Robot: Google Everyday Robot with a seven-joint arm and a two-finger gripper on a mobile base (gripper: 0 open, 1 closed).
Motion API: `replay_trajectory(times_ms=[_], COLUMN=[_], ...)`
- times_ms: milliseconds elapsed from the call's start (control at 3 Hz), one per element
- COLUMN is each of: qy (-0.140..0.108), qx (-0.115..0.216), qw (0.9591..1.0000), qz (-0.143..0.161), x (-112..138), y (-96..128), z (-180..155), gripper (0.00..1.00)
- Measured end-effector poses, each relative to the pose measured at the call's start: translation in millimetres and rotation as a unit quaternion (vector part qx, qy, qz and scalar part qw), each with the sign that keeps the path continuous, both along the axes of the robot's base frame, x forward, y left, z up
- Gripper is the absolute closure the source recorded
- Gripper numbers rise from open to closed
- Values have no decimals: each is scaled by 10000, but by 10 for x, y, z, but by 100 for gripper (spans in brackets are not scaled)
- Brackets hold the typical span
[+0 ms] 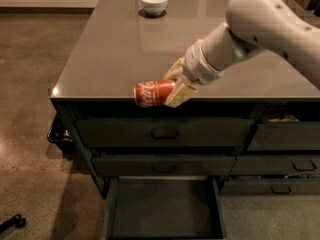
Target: Place coke can into bottom drawer
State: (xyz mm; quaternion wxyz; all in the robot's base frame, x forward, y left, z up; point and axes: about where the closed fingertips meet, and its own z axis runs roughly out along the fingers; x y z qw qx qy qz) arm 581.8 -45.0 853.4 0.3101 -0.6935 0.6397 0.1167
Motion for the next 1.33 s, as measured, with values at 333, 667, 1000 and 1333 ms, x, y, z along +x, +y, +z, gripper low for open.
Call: replay_trajectory(times_ms=[333,667,1000,1333], qy=[-93,-95,41,195], qx=[-35,-35,-47,143], qw=[9987,9987,9982,9950], qz=[-504,-502,-601,-973], x=[-239,-239,-504,-1055], y=[-173,-172,-142,-109], z=[-261,-257,-300,-341], gripper=[100,100,100,100])
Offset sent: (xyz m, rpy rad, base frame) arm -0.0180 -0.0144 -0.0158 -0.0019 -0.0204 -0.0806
